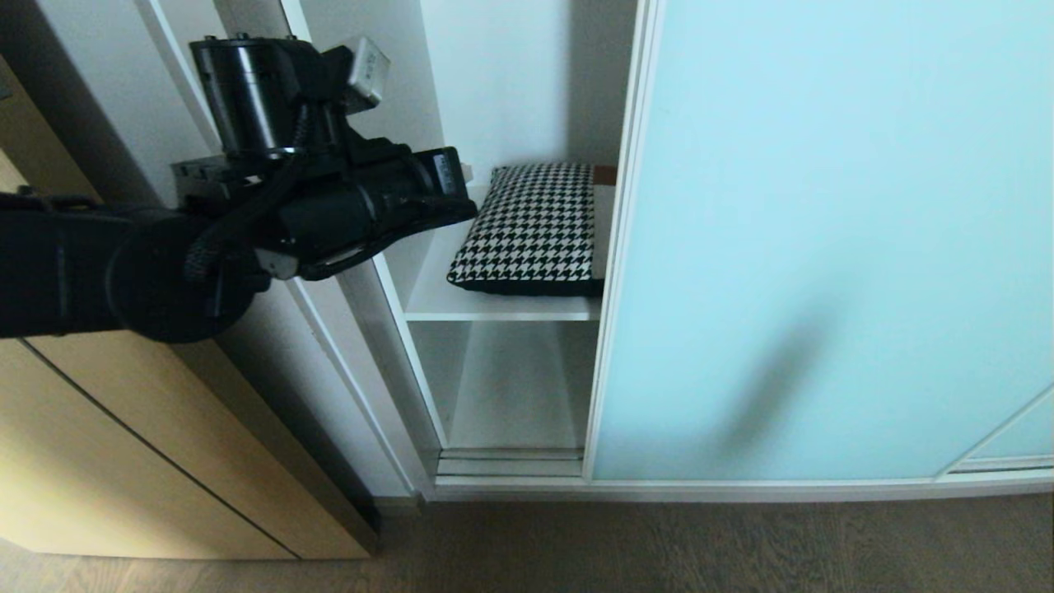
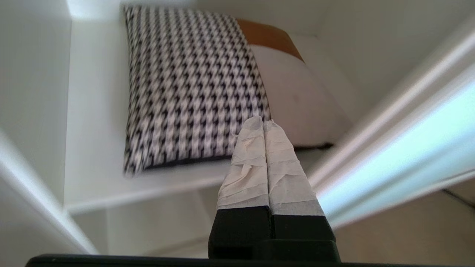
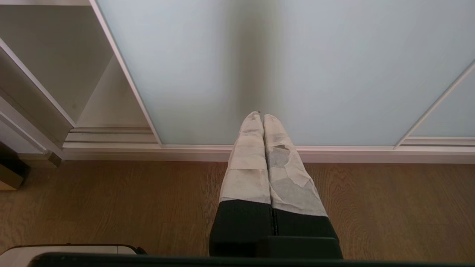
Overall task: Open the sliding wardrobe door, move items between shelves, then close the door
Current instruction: Open the door
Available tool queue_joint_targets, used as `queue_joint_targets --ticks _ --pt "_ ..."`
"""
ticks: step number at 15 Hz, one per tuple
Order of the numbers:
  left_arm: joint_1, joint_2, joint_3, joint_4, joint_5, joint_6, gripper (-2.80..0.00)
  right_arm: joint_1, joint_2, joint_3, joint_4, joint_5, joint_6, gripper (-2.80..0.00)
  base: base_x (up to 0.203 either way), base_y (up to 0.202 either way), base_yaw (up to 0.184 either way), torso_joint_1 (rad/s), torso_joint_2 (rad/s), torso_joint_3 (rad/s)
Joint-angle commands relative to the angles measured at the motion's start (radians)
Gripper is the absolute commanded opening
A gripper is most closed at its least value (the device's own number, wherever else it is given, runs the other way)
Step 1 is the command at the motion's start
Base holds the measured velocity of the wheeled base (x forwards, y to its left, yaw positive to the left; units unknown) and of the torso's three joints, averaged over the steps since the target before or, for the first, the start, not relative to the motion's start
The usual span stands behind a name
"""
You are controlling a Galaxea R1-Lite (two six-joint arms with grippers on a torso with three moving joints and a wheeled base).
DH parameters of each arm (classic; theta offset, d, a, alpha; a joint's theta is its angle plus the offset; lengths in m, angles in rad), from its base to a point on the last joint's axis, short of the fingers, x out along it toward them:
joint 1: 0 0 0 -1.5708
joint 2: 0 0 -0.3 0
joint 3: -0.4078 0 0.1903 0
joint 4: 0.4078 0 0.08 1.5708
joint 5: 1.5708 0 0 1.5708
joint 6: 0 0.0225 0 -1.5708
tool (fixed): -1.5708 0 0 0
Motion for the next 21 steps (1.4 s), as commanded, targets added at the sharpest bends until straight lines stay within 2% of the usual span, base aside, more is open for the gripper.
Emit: queue_joint_targets --ticks 1,6,8,10,17,21 --pt "-0.019 0.12 -0.088 -0.003 0.017 0.022 -2.8 0.001 0.0 0.0 0.0 0.0 0.001 -2.8 0.0 0.0 0.0 0.0 0.0 0.0" --pt "-0.107 0.359 -0.32 -0.019 0.103 0.054 -2.8 0.001 0.0 0.0 0.0 0.0 0.001 -2.8 0.0 0.0 0.0 0.0 0.0 0.0" --pt "-0.142 0.443 -0.454 -0.02 0.162 0.06 -2.8 0.001 0.0 0.0 0.0 0.0 0.001 -2.8 0.0 0.0 0.0 0.0 0.0 0.0" --pt "-0.181 0.525 -0.527 -0.027 0.217 0.089 -2.8 0.001 0.0 0.0 0.0 0.0 0.001 -2.8 0.0 0.0 0.0 0.0 0.0 0.0" --pt "-0.252 0.584 -0.538 -0.058 0.23 0.145 -2.8 0.001 0.0 0.0 0.0 0.0 0.001 -2.8 0.0 0.0 0.0 0.0 0.0 0.0" --pt "-0.269 0.614 -0.538 -0.097 0.227 0.165 -2.8 0.001 0.0 0.001 0.0 0.0 0.001 -2.8 0.0 0.0 0.0 0.0 0.0 0.0"
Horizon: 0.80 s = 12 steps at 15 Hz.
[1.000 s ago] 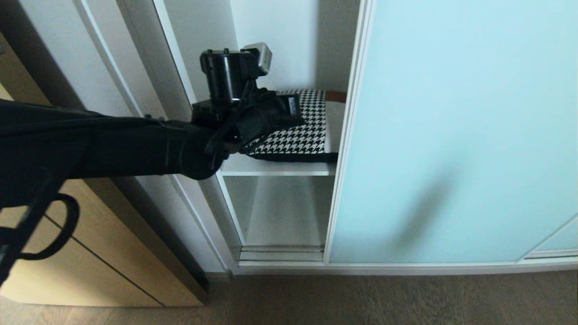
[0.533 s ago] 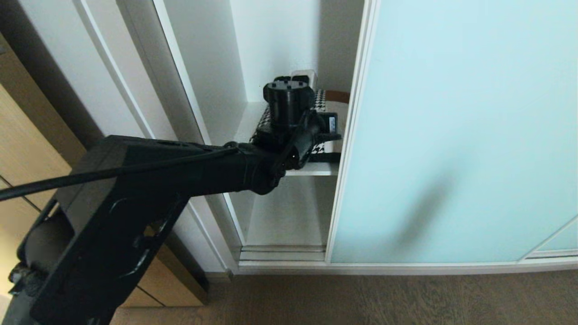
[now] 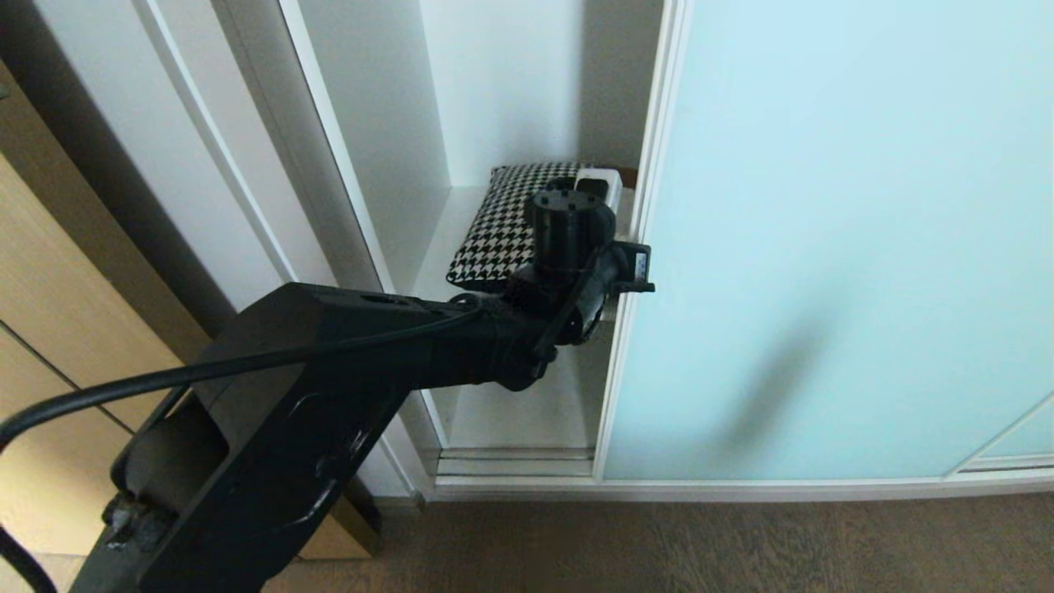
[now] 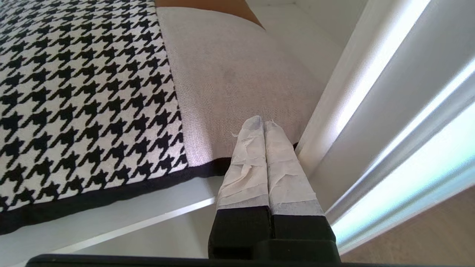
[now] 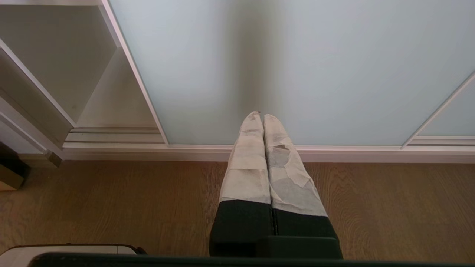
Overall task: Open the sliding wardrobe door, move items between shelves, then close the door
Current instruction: Open the door
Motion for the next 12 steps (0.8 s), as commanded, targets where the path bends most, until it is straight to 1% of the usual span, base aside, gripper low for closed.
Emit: queue_joint_targets --ticks 1,7,12 --pt "-0.009 0.021 0.0 -0.012 -0.001 0.003 -2.8 -0.001 0.0 0.0 0.0 0.0 0.0 -2.8 0.0 0.0 0.0 0.0 0.0 0.0" --pt "-0.054 0.059 0.0 -0.048 -0.015 0.013 -2.8 0.001 0.0 0.0 0.0 0.0 0.0 -2.8 0.0 0.0 0.0 0.0 0.0 0.0" --pt "-0.095 0.065 0.0 -0.081 -0.014 0.019 -2.8 0.001 0.0 0.0 0.0 0.0 0.0 -2.8 0.0 0.0 0.0 0.0 0.0 0.0"
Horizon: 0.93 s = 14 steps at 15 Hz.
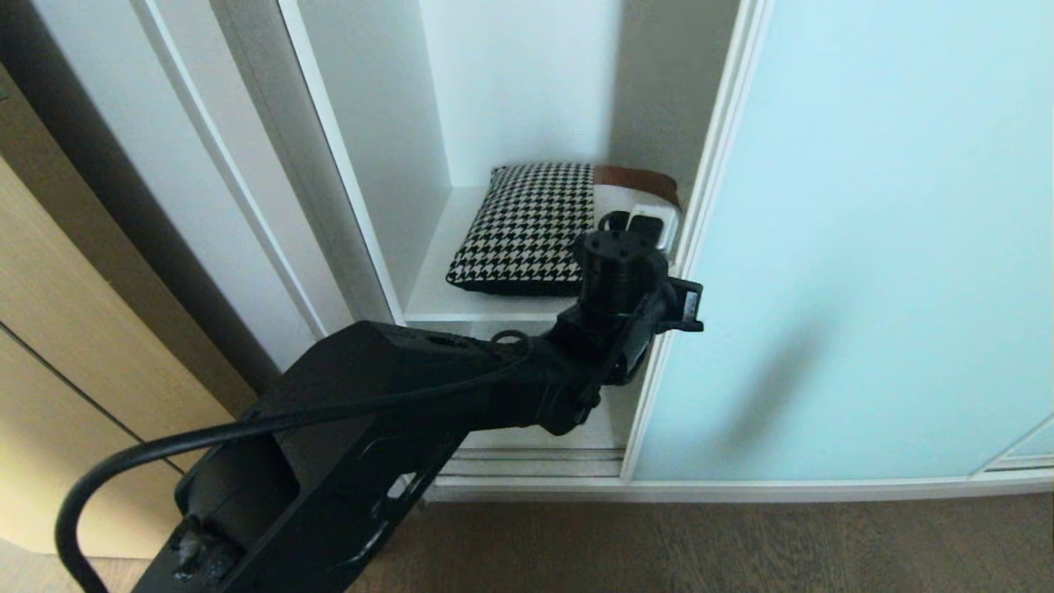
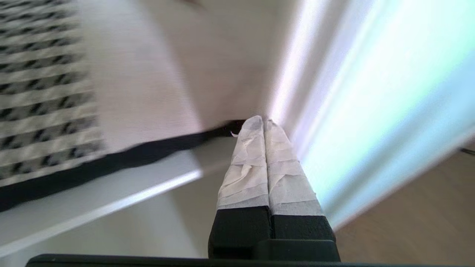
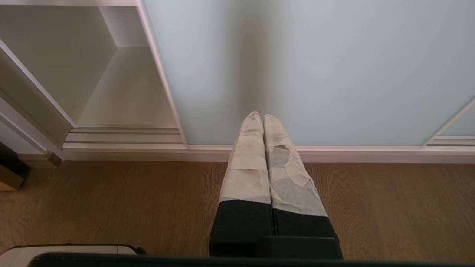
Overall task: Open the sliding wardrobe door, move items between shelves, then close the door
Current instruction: Open the door
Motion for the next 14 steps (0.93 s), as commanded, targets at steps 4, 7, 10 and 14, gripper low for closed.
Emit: queue_joint_targets --ticks 4,7,10,14 --pt "-0.059 0.018 -0.001 -0.03 0.008 0.005 -2.8 0.0 0.0 0.001 0.0 0.0 0.0 -2.8 0.0 0.0 0.0 0.0 0.0 0.0" --pt "-0.078 0.039 0.0 -0.083 0.017 0.01 -2.8 0.0 0.0 0.001 -0.001 0.0 0.0 -2.8 0.0 0.0 0.0 0.0 0.0 0.0" --pt "-0.079 -0.025 0.006 -0.095 0.045 0.011 -2.8 0.0 0.0 0.0 0.0 0.0 0.0 -2.8 0.0 0.0 0.0 0.0 0.0 0.0" --pt "-0.084 -0.188 0.068 -0.086 0.06 -0.001 -2.8 -0.001 0.0 0.0 0.0 0.0 0.0 -2.8 0.0 0.0 0.0 0.0 0.0 0.0"
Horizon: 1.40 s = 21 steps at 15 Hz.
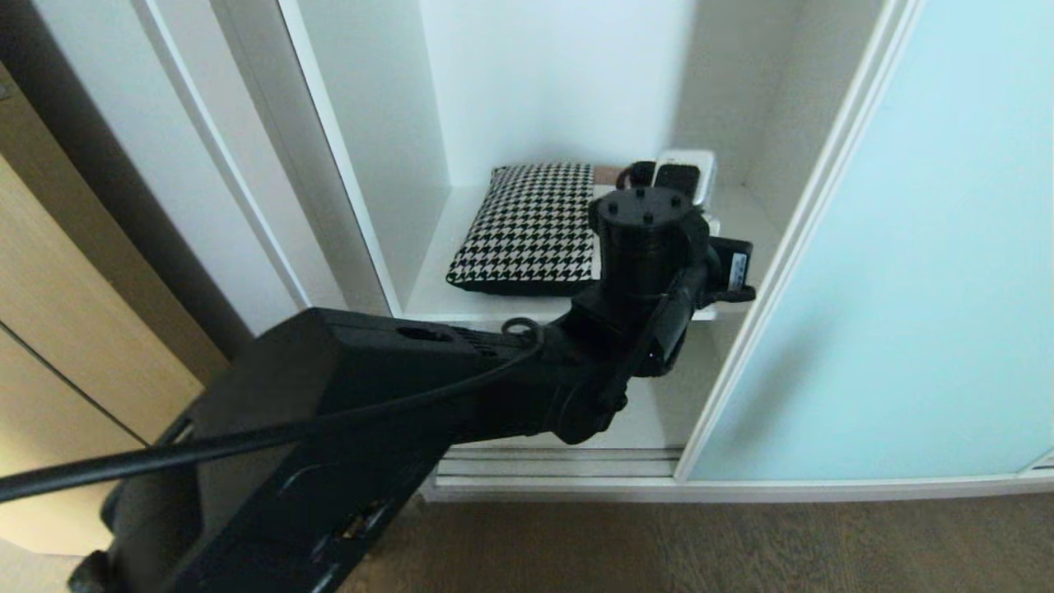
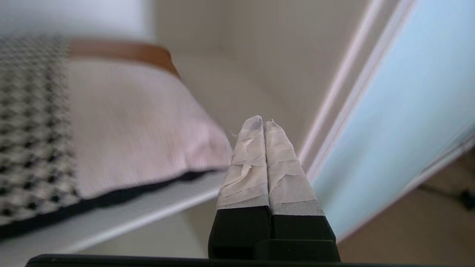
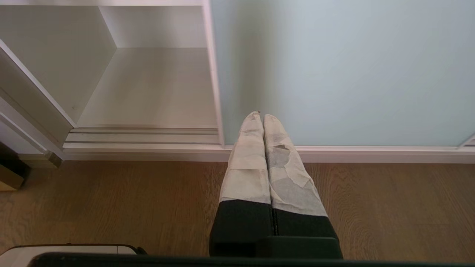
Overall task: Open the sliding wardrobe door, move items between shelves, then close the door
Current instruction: Open the door
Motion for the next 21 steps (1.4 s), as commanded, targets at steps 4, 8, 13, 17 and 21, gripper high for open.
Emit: queue_joint_targets --ticks 4,8,13,17,21 --pt "-0.025 -0.242 0.161 0.0 0.043 -0.003 -2.8 0.001 0.0 0.002 0.0 0.0 0.0 -2.8 0.0 0.0 0.0 0.0 0.0 0.0" --pt "0.031 -0.483 0.299 0.079 0.086 -0.005 -2.8 -0.001 0.0 0.0 0.0 0.0 0.0 -2.8 0.0 0.0 0.0 0.0 0.0 0.0" --pt "0.337 -0.831 0.512 0.291 0.111 0.001 -2.8 0.0 0.0 0.0 0.0 0.0 0.0 -2.8 0.0 0.0 0.0 0.0 0.0 0.0" --pt "0.585 -1.118 0.84 0.368 0.134 -0.001 -2.8 -0.001 0.0 0.0 0.0 0.0 0.001 -2.8 0.0 0.0 0.0 0.0 0.0 0.0" --pt "0.628 -1.445 1.133 0.426 0.21 -0.005 -2.8 -0.001 0.0 0.0 0.0 0.0 0.0 -2.8 0.0 0.0 0.0 0.0 0.0 0.0"
